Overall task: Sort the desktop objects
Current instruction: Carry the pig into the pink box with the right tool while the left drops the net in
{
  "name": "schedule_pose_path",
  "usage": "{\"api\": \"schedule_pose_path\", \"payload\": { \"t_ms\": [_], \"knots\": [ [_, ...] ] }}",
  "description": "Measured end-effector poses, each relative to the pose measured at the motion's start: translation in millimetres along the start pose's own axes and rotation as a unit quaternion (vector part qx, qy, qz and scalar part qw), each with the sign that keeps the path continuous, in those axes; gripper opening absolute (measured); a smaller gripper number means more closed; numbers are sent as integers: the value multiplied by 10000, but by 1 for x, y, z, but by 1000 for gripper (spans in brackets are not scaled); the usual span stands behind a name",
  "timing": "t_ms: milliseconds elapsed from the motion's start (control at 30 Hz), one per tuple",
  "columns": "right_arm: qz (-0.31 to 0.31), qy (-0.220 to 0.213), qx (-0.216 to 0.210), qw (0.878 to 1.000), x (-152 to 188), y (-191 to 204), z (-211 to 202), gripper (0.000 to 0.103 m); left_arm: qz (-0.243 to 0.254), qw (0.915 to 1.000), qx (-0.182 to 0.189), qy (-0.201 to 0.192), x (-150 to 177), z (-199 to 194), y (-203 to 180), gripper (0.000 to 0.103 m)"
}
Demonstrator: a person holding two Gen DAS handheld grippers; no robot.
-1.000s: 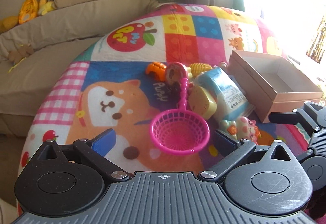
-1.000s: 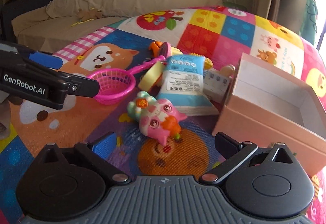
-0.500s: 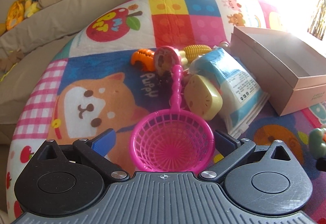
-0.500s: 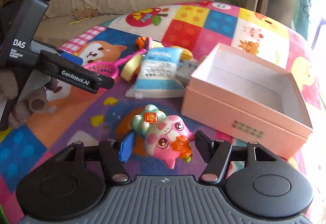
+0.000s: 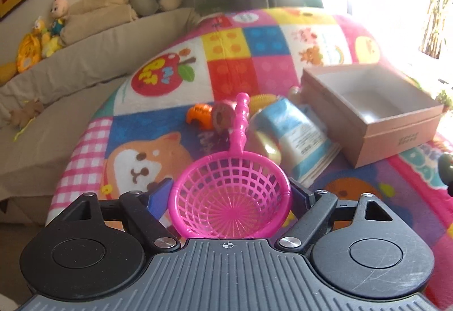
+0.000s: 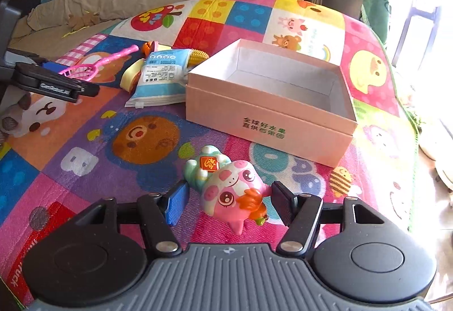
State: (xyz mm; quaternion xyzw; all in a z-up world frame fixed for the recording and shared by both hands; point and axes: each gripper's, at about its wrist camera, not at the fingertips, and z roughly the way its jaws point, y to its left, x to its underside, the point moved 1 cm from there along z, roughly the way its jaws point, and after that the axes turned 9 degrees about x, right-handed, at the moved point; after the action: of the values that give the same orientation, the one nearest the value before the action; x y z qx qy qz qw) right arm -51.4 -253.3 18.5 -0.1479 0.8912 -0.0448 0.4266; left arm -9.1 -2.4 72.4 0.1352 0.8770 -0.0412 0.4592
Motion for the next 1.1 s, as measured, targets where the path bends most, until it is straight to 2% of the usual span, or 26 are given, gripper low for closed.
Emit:
{"api": "schedule_pose_path", "payload": {
  "t_ms": [133, 200, 267, 333, 400, 433, 533, 567, 633, 667, 733, 867, 933, 1000, 1067, 1100],
  "knots": [
    [144, -584, 393, 9974, -14, -33, -24, 64, 241, 9950, 353, -898, -55, -36, -28, 87],
    [295, -1127, 659, 9910, -38, -58, -43, 64, 283, 9917, 589, -1105, -82, -30, -47, 88],
    [533, -1447, 804, 9848, -59, -79, -52, 64, 208, 9905, 757, -1127, -103, -11, -66, 88],
    [820, -1581, 819, 9806, -78, -98, -49, 64, 12, 9893, 1036, -1026, -118, 23, -88, 88],
    [1130, -1518, 698, 9794, -96, -114, -37, 64, -183, 9889, 1195, -863, -124, 60, -106, 89],
    [1270, -1422, 581, 9799, -103, -119, -27, 64, -205, 9906, 1174, -672, -124, 77, -112, 94],
    [1525, -1098, 209, 9820, -116, -126, 10, 64, -220, 9928, 1161, -196, -112, 109, -115, 96],
    [1536, -1004, 124, 9829, -118, -125, 20, 65, -226, 9926, 1179, -170, -107, 110, -112, 97],
    [1555, -692, -81, 9854, -115, -122, 50, 74, -230, 9926, 1179, -168, -89, 102, -97, 100],
    [1618, -591, -82, 9850, -112, -122, 59, 78, -230, 9931, 1134, -177, -79, 96, -89, 100],
    [1662, -486, -18, 9849, -101, -121, 74, 78, -202, 9944, 1023, -164, -59, 84, -75, 101],
    [1699, -267, 496, 9839, -72, -119, 93, 75, -322, 9956, 883, 55, -23, 72, -46, 101],
    [1719, -47, 481, 9839, -61, -116, 102, 65, -302, 9969, 714, 125, -10, 69, -33, 101],
    [1734, 88, 360, 9842, -59, -111, 110, 62, -311, 9975, 602, 198, -2, 70, -23, 101],
    [1707, 94, 232, 9850, -63, -102, 117, 63, -402, 9972, 571, 273, 1, 71, -14, 101],
    [1653, 36, 358, 9856, -69, -96, 120, 64, -429, 9970, 579, 278, 2, 71, -11, 101]
  ]
}}
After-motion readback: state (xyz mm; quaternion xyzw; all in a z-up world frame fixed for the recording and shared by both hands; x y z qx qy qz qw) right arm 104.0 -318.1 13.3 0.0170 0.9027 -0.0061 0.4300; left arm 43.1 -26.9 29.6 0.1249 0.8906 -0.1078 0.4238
